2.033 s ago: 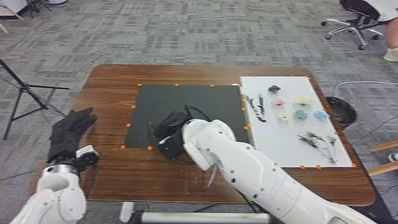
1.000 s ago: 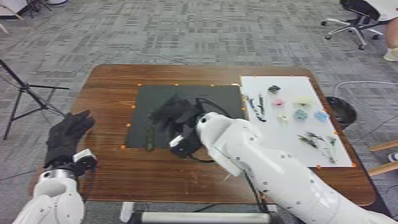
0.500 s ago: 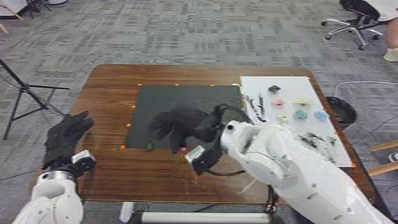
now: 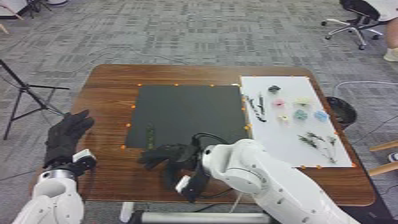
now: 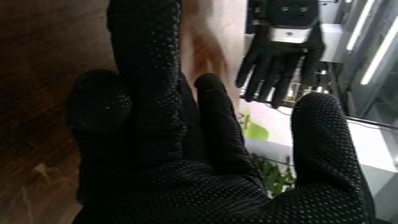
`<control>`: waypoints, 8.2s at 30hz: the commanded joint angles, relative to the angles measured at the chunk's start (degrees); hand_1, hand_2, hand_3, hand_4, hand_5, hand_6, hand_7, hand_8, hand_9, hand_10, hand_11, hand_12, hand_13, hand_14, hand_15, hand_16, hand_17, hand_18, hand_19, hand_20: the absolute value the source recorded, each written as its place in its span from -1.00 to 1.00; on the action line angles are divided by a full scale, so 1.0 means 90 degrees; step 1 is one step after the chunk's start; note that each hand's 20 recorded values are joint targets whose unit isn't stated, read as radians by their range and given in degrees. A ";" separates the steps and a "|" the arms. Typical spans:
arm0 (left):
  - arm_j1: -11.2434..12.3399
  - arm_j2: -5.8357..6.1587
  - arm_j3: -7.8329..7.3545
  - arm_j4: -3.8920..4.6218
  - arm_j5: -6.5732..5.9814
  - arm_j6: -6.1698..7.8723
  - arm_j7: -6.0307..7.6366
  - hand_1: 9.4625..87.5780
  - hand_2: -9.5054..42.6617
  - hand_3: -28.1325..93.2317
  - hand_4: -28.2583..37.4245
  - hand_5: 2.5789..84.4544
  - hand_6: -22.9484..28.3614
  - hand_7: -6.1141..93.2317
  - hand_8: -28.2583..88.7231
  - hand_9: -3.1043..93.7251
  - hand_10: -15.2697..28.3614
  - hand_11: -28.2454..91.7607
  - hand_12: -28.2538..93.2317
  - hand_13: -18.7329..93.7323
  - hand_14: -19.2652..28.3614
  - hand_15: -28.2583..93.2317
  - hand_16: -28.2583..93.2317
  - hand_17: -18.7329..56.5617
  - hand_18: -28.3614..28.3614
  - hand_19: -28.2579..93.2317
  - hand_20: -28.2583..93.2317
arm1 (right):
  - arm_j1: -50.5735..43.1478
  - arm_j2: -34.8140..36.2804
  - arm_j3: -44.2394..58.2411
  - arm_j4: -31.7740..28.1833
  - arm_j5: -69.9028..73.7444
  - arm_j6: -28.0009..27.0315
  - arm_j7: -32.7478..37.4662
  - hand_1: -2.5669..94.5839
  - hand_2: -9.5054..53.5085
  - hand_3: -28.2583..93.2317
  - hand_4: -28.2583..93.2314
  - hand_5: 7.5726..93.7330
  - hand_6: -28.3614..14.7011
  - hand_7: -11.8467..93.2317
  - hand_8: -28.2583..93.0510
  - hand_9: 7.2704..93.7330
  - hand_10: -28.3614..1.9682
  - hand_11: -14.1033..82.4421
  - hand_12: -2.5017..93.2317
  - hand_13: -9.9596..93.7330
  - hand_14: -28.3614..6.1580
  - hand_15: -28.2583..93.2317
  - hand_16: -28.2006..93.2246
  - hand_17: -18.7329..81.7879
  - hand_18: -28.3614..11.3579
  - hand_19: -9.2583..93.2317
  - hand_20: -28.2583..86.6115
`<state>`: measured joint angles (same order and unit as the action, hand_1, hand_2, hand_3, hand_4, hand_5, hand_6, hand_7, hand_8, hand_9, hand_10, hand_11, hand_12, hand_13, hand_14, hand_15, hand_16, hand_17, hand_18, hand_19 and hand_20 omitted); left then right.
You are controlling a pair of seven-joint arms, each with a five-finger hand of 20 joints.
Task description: Arrange flowers
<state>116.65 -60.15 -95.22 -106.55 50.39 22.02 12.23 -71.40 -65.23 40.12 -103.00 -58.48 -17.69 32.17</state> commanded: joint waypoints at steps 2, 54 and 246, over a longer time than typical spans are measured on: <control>-0.0056 -0.0062 0.0052 -0.0007 0.0006 -0.0091 -0.0029 -0.63 0.17 0.53 -1.00 0.23 0.01 -0.59 -0.64 0.16 0.38 -0.17 -0.32 0.09 0.51 -0.27 -0.50 -0.26 0.41 -0.36 -0.20 | 0.0221 -0.0355 -0.0159 0.0237 -0.0369 0.0140 0.0142 -0.57 -0.18 0.25 -0.70 -0.24 -0.14 -0.78 -0.64 -0.28 -0.03 -0.65 -0.87 0.81 0.01 0.18 -0.05 0.44 -0.43 0.89 0.12; -0.0120 -0.0088 0.0087 0.0017 -0.0008 -0.0218 -0.0047 -0.64 0.14 0.54 -1.00 0.21 0.01 -0.59 -0.64 0.14 0.38 -0.17 -0.32 0.09 0.52 -0.27 -0.50 -0.27 0.42 -0.35 -0.21 | 0.0299 -0.0062 0.0270 0.0540 -0.0523 0.0477 0.0148 -0.57 -0.36 0.32 -0.68 -0.09 -0.07 -0.75 -0.64 -0.12 -0.08 -0.61 -0.84 0.85 0.09 0.20 -0.07 0.47 -0.40 0.93 0.07; 0.0318 -0.0285 -0.0322 -0.0283 0.1279 -0.1181 0.0134 -0.40 -0.54 0.53 -0.81 0.20 -0.01 -0.56 -0.65 0.16 0.35 -0.15 -0.31 0.11 0.52 -0.24 -0.50 -0.25 0.42 -0.35 -0.19 | -0.5386 0.2266 0.6447 -0.2808 -0.6547 0.2254 -0.0173 0.37 -1.00 0.32 -0.67 0.56 0.17 -0.24 -0.19 0.92 0.33 -0.16 -0.09 1.00 0.60 0.31 -0.05 0.70 -0.09 0.87 0.24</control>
<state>118.78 -63.05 -97.24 -108.33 61.92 12.41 14.04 -122.37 -46.58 97.76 -120.73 -123.96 0.23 30.67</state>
